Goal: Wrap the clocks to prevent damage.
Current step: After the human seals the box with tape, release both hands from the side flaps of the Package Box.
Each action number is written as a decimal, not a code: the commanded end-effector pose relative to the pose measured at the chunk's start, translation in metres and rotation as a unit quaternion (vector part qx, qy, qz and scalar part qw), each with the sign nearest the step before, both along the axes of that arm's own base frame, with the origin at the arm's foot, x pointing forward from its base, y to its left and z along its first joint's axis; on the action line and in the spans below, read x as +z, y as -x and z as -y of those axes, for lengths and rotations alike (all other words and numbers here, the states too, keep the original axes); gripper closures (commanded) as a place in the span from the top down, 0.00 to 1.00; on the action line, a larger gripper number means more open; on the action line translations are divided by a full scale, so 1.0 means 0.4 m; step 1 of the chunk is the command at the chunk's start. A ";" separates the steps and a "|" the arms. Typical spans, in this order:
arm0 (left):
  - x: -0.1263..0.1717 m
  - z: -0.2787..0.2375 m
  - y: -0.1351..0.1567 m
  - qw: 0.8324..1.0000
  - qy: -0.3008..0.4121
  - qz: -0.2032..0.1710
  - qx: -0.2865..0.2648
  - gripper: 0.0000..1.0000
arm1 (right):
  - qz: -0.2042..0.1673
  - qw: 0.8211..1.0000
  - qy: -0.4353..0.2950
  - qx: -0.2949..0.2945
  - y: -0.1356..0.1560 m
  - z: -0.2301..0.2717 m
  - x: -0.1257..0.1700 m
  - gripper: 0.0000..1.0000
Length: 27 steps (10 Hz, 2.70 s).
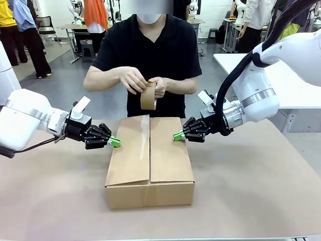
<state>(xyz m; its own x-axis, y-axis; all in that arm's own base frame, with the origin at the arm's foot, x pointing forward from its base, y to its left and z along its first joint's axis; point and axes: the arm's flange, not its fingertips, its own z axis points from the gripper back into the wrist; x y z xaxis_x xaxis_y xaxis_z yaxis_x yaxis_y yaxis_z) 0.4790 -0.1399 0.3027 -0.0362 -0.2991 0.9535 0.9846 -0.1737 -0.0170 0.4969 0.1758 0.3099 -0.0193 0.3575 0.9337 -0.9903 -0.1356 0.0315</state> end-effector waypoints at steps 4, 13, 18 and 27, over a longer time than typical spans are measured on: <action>-0.007 -0.002 0.001 1.000 -0.005 0.001 0.004 0.00 | -0.002 1.000 0.003 -0.003 0.002 -0.004 -0.010 0.01; -0.007 -0.002 0.001 1.000 -0.005 0.001 0.004 0.00 | -0.002 1.000 0.003 -0.003 0.002 -0.004 -0.010 0.01; -0.007 -0.002 0.001 1.000 -0.005 0.001 0.004 0.00 | -0.002 1.000 0.003 -0.003 0.002 -0.004 -0.010 0.01; -0.007 -0.002 0.001 1.000 -0.005 0.001 0.004 0.00 | -0.002 1.000 0.003 -0.003 0.002 -0.004 -0.010 0.01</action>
<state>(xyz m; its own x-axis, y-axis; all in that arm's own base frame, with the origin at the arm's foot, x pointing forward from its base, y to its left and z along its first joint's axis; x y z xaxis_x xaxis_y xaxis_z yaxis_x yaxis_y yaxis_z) 0.4790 -0.1397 0.3017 -0.0346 -0.3002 0.9532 0.9846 -0.1738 -0.0189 0.4969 0.1758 0.3093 -0.0183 0.3577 0.9337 -0.9902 -0.1356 0.0326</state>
